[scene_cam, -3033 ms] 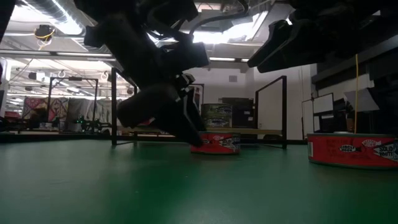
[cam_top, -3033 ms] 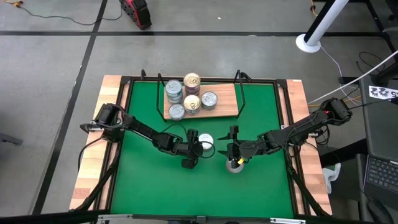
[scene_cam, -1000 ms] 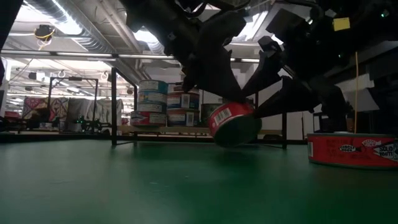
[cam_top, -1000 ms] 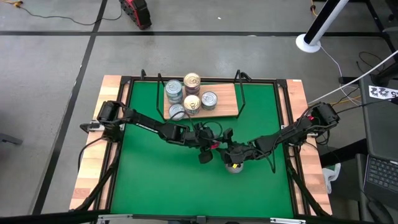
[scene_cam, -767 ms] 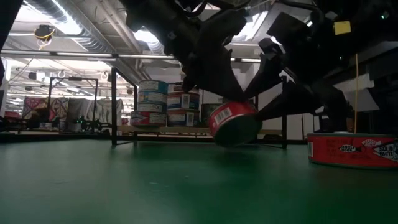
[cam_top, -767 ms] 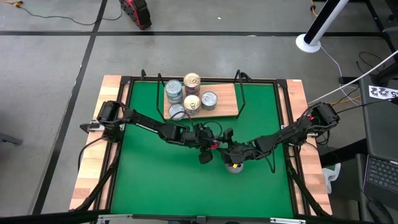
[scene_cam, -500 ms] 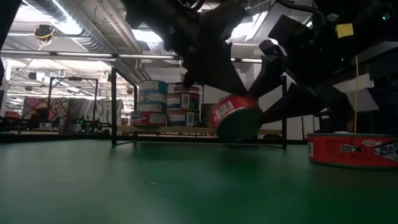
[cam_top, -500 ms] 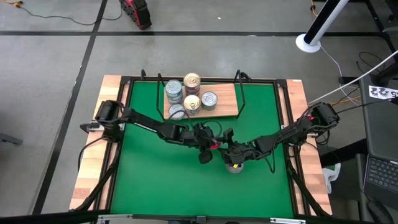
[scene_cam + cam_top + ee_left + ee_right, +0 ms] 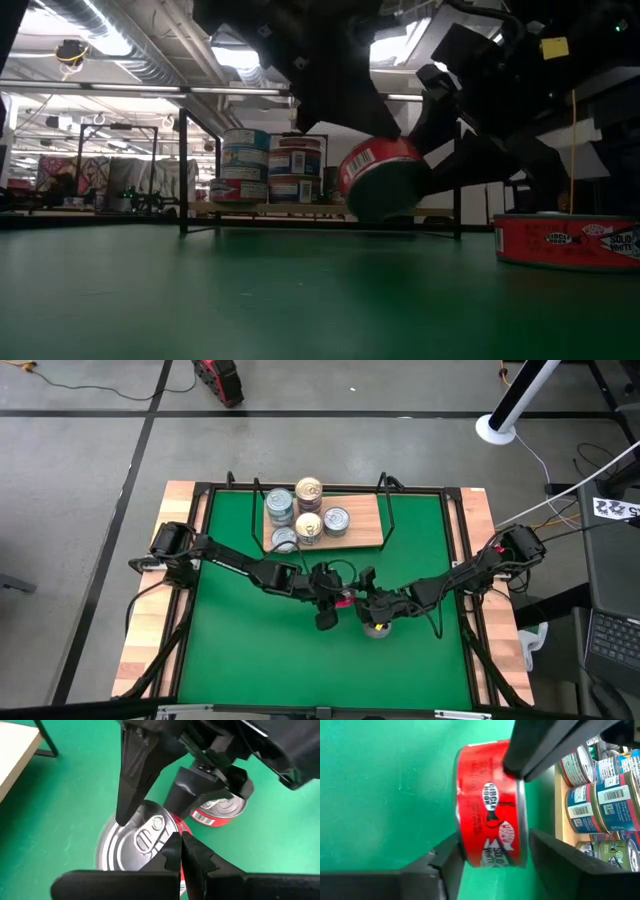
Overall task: Stack canned seafood by type on shelf
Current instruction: Stack the red tuna can on top of the red tuna can on the shelf
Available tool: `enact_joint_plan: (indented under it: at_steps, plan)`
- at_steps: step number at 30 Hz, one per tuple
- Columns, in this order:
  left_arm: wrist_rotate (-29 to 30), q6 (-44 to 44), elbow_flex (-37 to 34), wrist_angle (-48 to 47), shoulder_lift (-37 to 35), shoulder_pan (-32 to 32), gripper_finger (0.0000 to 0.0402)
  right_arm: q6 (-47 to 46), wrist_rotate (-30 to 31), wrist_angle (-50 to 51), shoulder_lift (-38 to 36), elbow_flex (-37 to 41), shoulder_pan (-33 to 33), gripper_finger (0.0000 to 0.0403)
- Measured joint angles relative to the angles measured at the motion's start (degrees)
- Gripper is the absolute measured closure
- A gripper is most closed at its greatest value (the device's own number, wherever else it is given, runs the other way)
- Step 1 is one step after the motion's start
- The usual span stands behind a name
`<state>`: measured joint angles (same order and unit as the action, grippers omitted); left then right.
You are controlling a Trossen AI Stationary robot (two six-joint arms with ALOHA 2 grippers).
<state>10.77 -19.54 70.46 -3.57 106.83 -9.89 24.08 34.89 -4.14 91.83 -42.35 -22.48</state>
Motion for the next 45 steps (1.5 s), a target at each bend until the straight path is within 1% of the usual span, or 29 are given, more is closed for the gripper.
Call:
enact_joint_plan:
  at_steps: [3, 6, 9, 14, 16, 18, 20, 23, 26, 28, 31, 36, 41, 45]
  plan:
    - [0.00, 0.59, 0.00, 0.02, 0.00, -0.26, 0.0401, 0.02, -0.44, 0.00, 0.00, 0.00, 0.00, 0.0215]
    - [-0.04, 1.66, 0.00, -0.02, 0.00, -0.26, 0.0401, 0.04, -2.46, -0.13, 0.00, 0.04, 0.00, 0.0251]
    - [-0.20, 3.81, 0.00, -0.05, 0.00, -0.26, 0.0401, 0.02, -4.13, -0.30, 0.00, 0.04, 0.00, 0.0275]
    - [-0.20, 7.05, 0.00, -0.09, 0.00, -0.26, 0.0397, -2.50, -4.90, -0.33, 0.00, 0.04, 0.00, 0.0275]
    - [-0.18, 8.59, 0.00, -0.06, 0.00, -0.26, 0.0383, -4.29, -5.13, -0.32, 0.00, 0.04, 0.00, 0.0264]
    - [-0.18, 10.70, 0.00, -0.09, 0.00, -0.26, 0.0358, -5.87, -6.54, -0.45, 0.00, 0.04, 0.00, 0.0251]
    - [-0.12, 12.96, 0.00, -0.30, 0.00, -0.26, 0.0325, -7.81, -8.26, -0.48, 0.00, 0.04, 0.00, 0.0247]
    - [-0.05, 15.59, 0.00, -0.33, 0.00, -0.26, 0.0271, -10.97, -9.82, -0.47, 0.00, 0.04, 0.00, 0.0253]
    - [-0.02, 17.81, 0.00, -0.43, 0.00, -0.26, 0.0221, -14.47, -10.14, -0.44, 0.00, 0.04, 0.00, 0.0265]
    - [-0.02, 19.22, 0.00, -0.46, 0.00, -0.26, 0.0194, -16.67, -10.14, -0.40, 0.00, 0.02, 0.00, 0.0268]
    - [-0.02, 21.67, 0.00, -0.48, 0.00, -0.26, 0.0165, -20.61, -10.15, -0.31, 0.00, 0.02, 0.00, 0.0263]
    - [-0.02, 24.62, 0.00, -0.50, 0.00, -0.26, 0.0145, -27.96, -10.14, -0.33, 0.00, 0.02, 0.00, 0.0257]
    - [-0.02, 26.07, 0.00, -0.58, 0.00, -0.26, 0.0146, -35.81, -10.14, -1.00, 0.00, 0.02, 0.00, 0.0256]
    - [0.39, 27.40, 0.00, -3.22, 0.00, -0.26, 0.0147, -37.87, -10.12, -3.37, 0.00, 0.02, 0.00, 0.0255]
